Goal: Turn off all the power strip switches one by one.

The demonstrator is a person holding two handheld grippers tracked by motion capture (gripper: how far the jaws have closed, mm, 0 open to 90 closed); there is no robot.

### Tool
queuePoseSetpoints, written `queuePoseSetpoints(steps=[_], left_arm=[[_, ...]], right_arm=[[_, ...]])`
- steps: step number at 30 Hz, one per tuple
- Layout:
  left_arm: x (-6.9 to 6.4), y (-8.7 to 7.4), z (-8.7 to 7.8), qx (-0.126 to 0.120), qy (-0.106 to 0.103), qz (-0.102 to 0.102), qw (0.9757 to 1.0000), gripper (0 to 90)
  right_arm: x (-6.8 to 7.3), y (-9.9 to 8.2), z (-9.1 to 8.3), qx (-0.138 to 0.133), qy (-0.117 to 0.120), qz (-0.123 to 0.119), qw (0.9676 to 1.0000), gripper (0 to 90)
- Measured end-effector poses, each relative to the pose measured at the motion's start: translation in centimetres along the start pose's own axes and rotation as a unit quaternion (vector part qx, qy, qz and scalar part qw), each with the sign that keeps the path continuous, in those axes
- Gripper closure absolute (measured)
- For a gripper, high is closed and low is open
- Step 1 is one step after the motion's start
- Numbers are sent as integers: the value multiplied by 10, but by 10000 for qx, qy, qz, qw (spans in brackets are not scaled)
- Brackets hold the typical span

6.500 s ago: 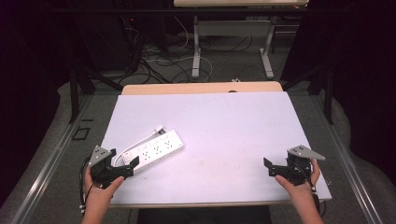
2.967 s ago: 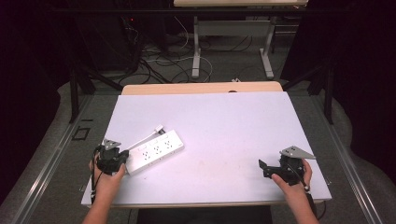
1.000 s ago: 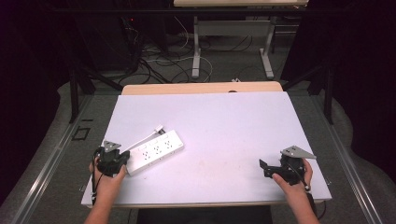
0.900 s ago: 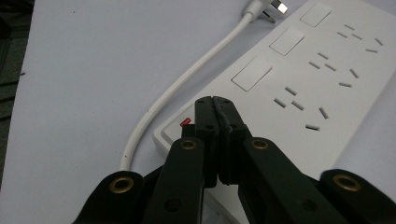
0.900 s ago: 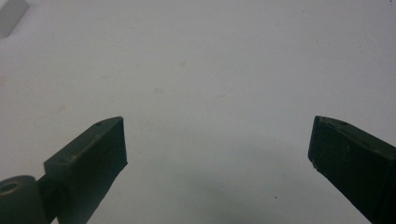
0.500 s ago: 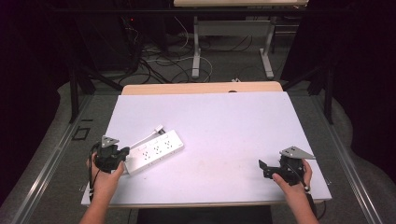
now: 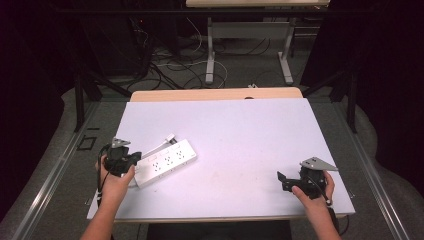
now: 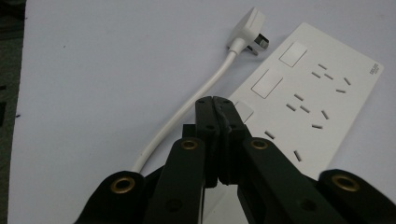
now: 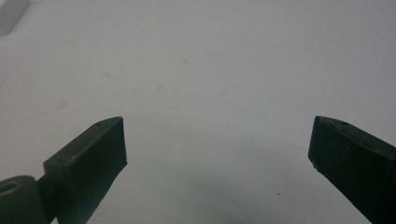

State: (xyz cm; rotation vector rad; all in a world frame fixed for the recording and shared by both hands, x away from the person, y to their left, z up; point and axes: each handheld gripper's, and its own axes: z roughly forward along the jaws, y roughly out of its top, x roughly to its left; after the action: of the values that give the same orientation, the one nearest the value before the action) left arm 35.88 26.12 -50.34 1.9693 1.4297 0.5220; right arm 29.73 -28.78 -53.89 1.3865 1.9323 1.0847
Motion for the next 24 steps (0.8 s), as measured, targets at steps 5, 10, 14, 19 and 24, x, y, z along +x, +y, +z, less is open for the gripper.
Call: queuePoseSetpoints(steps=[5,10,14,19,24], left_arm=[[-5,8,8,136,-40,69,9999,898],[-13,14,16,220,-102,119,9996,898],[-18,19,22,314,-138,146,9993,898],[-22,22,28,362,-144,153,9991,898],[-25,24,36,457,-142,173,9987,898]], right_arm=[[0,0,-1,32,41,-3,10000,37],[0,0,0,-19,7,-43,10000,37],[0,0,-1,13,43,5,10000,37],[0,0,-1,11,46,-12,10000,37],[0,0,-1,3,46,-9,10000,37]])
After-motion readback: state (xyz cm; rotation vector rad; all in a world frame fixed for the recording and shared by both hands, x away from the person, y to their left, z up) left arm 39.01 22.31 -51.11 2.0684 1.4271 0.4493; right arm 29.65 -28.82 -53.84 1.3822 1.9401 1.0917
